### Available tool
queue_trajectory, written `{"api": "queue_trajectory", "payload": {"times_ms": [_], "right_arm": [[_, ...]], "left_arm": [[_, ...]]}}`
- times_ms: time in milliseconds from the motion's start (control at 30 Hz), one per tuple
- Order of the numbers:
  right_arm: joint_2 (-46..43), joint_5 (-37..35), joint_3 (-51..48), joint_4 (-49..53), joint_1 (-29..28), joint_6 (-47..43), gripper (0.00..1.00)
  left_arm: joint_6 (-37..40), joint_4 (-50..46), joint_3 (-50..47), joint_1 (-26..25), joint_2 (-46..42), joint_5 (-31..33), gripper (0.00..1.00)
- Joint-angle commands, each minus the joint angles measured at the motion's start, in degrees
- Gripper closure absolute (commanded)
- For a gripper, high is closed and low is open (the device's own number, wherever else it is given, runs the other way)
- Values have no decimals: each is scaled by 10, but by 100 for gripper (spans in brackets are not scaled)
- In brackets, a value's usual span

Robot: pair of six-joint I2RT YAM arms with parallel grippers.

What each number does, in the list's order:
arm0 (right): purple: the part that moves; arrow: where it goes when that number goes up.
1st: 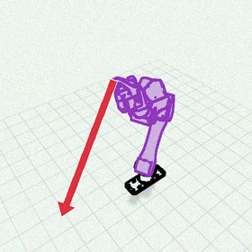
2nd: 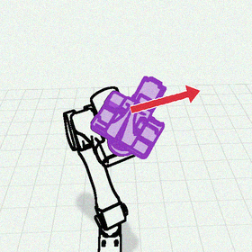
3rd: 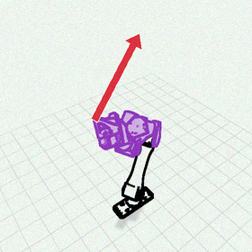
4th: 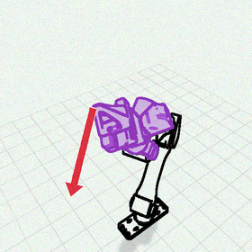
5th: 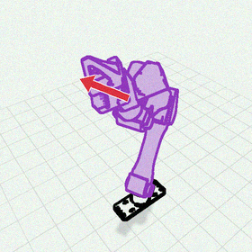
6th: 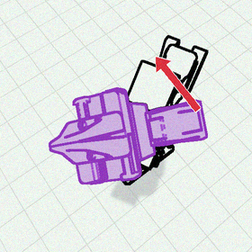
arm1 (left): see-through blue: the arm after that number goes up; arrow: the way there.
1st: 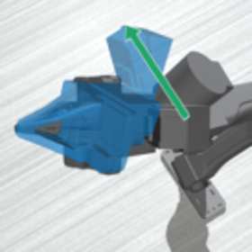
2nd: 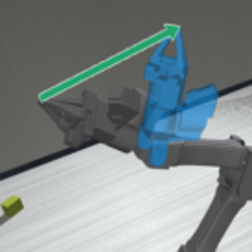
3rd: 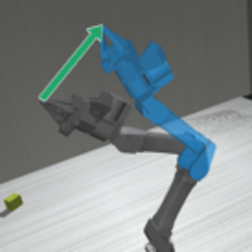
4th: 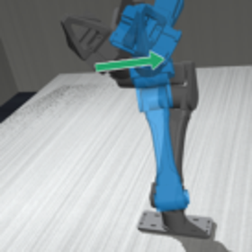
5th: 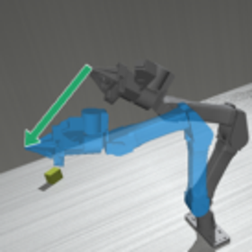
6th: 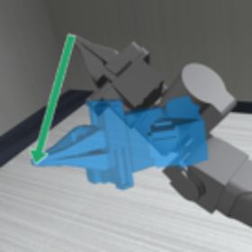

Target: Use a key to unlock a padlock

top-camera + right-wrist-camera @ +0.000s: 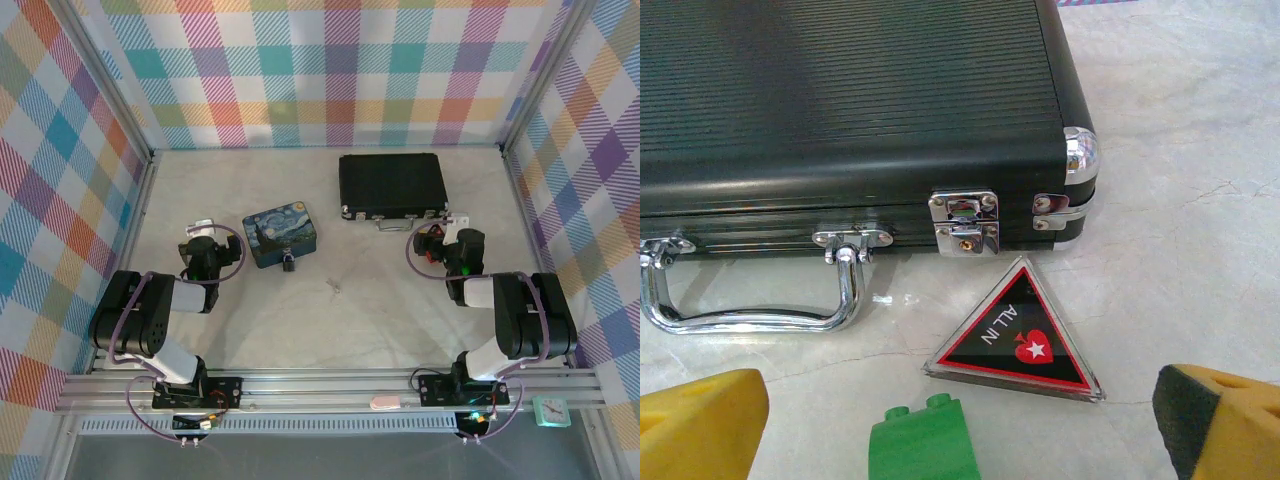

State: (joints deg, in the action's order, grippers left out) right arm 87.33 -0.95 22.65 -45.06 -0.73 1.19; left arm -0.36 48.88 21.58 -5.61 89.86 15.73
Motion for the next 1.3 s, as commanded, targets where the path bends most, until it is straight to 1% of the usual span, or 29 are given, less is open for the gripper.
{"api": "queue_trajectory", "payload": {"times_ms": [0,867,933,967,1033,1100,1133,1167,1267], "right_arm": [[6,10,10,-23,3,-4,1],[3,14,13,-15,3,-7,1],[-9,19,24,12,2,-10,1],[-20,18,29,28,1,-12,1],[-54,8,39,76,-6,-15,1],[-93,-34,52,135,-22,-15,1],[-110,-47,63,170,-28,-6,1],[-127,-53,78,216,-35,14,0],[-160,-48,137,369,-64,92,4]], "left_arm": [[5,22,10,-5,6,6,0],[5,26,9,-5,5,5,0],[6,25,10,-5,3,11,0],[4,8,14,-5,-9,15,0],[6,-60,31,-6,-48,19,0],[4,-137,54,-14,-95,50,2],[0,-164,63,-17,-116,64,3],[-20,-189,70,-18,-143,76,3],[-86,-271,95,-22,-204,38,3]]}}
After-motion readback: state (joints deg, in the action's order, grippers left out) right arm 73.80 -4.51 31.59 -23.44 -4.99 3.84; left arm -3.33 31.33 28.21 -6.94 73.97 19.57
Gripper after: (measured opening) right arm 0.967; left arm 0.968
